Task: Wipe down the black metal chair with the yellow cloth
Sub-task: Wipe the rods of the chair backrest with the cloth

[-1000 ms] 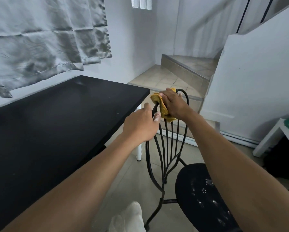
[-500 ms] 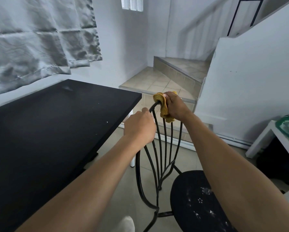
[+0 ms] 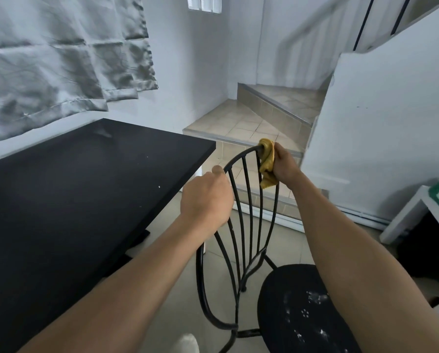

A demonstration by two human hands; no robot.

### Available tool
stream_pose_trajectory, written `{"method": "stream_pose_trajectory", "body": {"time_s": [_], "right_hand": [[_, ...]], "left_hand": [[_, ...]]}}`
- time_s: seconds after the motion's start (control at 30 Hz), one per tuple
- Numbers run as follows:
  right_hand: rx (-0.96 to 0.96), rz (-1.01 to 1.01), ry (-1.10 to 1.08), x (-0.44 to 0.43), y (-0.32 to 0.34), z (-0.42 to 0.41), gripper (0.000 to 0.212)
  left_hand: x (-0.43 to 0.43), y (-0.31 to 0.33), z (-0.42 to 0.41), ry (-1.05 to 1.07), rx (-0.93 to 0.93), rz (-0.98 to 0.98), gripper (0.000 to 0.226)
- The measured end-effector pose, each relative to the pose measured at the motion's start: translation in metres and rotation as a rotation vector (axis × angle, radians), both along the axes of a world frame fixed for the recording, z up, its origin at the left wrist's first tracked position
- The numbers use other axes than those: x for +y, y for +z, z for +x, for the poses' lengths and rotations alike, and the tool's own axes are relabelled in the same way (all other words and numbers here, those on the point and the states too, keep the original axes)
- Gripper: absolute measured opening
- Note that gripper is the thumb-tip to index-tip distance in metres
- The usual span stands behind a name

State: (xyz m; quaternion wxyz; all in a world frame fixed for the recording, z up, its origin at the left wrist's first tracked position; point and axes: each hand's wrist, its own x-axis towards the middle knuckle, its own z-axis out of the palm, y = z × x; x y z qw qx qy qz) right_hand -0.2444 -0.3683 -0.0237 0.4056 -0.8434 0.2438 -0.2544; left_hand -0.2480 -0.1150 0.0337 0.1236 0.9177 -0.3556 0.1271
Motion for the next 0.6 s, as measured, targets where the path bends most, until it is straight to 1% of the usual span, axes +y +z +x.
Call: {"method": "stream_pose_trajectory", "body": {"time_s": [0.1,0.27,0.37,0.53,0.6], "right_hand": [[0.011,-0.016,-0.042,-0.010,-0.014,0.004,0.029],[-0.002,-0.078,-0.168,-0.006,-0.018,0.011,0.023],[-0.023,-0.084,-0.217,-0.005,-0.028,0.011,0.021],[0.018,-0.031,-0.294,-0.021,-0.065,0.003,0.019],[0.028,-0.007,-0.317,-0.025,-0.082,0.002,0.018]], "left_hand": [[-0.001,0.002,0.000,0.010,-0.004,0.018,0.013],[-0.002,0.001,0.001,0.002,-0.040,0.062,0.012],[-0.004,0.004,0.005,-0.015,-0.059,0.146,0.012],[-0.031,0.007,0.021,-0.045,0.064,0.099,0.007],[-0.039,0.007,0.029,-0.084,0.129,0.070,0.013]]}}
